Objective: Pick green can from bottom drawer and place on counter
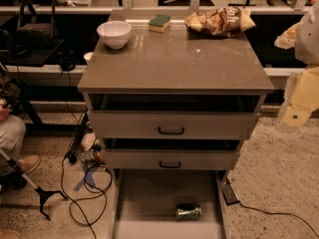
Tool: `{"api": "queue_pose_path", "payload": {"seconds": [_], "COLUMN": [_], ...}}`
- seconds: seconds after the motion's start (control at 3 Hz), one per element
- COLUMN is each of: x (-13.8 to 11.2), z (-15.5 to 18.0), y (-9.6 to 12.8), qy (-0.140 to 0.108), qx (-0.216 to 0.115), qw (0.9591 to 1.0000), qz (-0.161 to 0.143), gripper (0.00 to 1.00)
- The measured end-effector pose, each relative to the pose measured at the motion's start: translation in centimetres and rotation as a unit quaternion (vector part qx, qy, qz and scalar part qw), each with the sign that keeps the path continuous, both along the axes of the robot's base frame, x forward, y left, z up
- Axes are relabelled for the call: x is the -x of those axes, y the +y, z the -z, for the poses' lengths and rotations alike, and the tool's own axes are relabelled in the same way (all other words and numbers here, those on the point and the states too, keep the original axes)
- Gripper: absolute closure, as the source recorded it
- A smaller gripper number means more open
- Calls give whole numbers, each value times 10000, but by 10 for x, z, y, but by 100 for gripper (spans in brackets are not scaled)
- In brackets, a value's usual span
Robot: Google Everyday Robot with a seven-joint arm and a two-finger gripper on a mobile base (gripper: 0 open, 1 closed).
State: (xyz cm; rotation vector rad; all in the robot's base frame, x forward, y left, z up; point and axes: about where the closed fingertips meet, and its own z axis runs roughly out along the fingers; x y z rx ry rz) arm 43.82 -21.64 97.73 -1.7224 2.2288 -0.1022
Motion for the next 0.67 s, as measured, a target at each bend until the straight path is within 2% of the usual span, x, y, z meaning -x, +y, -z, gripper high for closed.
{"api": "queue_pose_path", "payload": {"seconds": [0.33, 0.67], "x": [0, 1], "z": [2, 35], "y": [0, 9], "qy": [18, 416], "qx": [-28, -603], "qw": [10000, 9970], "qz": [-11, -233], "gripper": [0, 0]}}
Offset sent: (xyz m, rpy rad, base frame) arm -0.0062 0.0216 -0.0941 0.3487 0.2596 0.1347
